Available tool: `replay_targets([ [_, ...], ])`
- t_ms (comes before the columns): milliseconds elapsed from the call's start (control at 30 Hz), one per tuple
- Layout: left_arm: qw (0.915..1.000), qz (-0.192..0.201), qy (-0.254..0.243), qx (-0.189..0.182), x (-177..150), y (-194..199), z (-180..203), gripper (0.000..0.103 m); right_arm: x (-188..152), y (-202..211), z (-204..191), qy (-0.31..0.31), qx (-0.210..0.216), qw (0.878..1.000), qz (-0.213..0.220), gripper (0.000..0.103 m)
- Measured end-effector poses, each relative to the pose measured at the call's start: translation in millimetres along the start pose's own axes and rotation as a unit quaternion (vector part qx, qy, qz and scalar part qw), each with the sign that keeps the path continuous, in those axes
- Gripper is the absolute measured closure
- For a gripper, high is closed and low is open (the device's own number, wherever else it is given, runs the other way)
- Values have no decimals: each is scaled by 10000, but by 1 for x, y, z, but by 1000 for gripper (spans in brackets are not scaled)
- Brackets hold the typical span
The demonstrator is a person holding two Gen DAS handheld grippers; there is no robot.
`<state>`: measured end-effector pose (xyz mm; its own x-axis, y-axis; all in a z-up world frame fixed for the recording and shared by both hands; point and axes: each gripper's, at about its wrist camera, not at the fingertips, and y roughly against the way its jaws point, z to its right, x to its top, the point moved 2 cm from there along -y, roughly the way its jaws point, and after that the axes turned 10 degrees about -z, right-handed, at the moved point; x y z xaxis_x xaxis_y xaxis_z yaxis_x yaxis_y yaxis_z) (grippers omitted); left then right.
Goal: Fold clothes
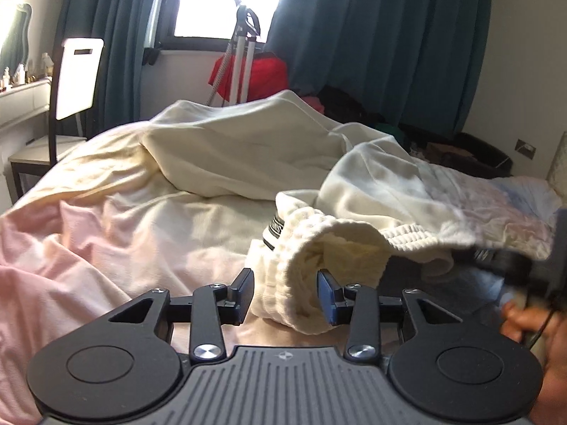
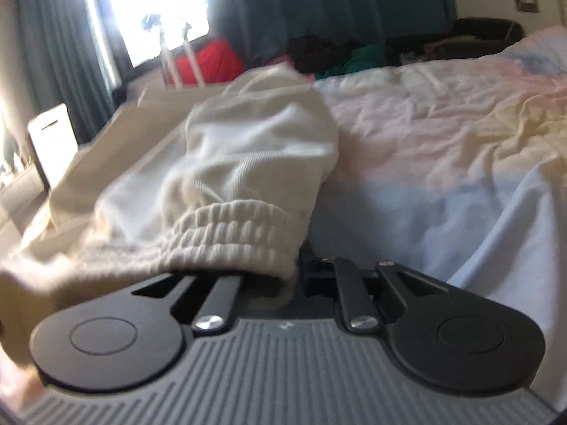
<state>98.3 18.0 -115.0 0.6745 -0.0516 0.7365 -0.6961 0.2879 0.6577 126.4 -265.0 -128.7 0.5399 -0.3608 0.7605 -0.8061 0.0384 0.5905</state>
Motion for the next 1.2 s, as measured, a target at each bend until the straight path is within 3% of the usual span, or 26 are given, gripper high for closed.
replay_targets([
  [133,9999,52,-130,-37,-4,-5,11,58,22,51,-5,285,-263,9971,652,93],
  [167,9998,67,-211,14,-6,-4,15,58,25,60,-2,315,-295,9970,639,93],
  [267,9984,107,-521,191,-11,1,28,53,28,87,11,370,-358,9976,466,93],
  [400,9954,134,-882,338,-18,7,44,54,33,122,28,442,-441,9978,235,93],
  [467,9939,111,-1014,406,-23,8,49,54,23,119,46,142,-285,9987,-392,92],
  [633,9879,148,-1382,694,-35,6,58,55,0,120,66,-594,32,9930,-1021,91],
  [733,9839,178,-1587,802,-39,4,62,53,1,135,59,-603,148,9947,-819,91],
  [800,9798,242,-1765,913,-40,1,66,46,3,144,57,-562,209,9965,-583,89],
  [833,9774,278,-1859,969,-40,-1,68,44,4,147,59,-631,263,9965,-474,86],
  [900,9725,333,-2029,1089,-39,-8,72,26,6,143,70,-922,390,9942,-402,69],
  [967,9680,421,-2140,1240,-37,-15,76,21,7,137,81,-1251,483,9901,-412,46],
  [1033,9676,614,-2028,1375,-30,-20,77,22,6,131,91,-1581,600,9846,-435,44],
  [1067,9706,698,-1843,1385,-25,-21,75,25,5,127,96,-1733,664,9816,-455,44],
  [1133,9797,787,-1391,1209,-15,-22,67,41,3,117,104,-2024,737,9750,-543,44],
  [1200,9878,837,-922,930,-5,-18,55,79,1,107,111,-2299,804,9678,-633,44],
])
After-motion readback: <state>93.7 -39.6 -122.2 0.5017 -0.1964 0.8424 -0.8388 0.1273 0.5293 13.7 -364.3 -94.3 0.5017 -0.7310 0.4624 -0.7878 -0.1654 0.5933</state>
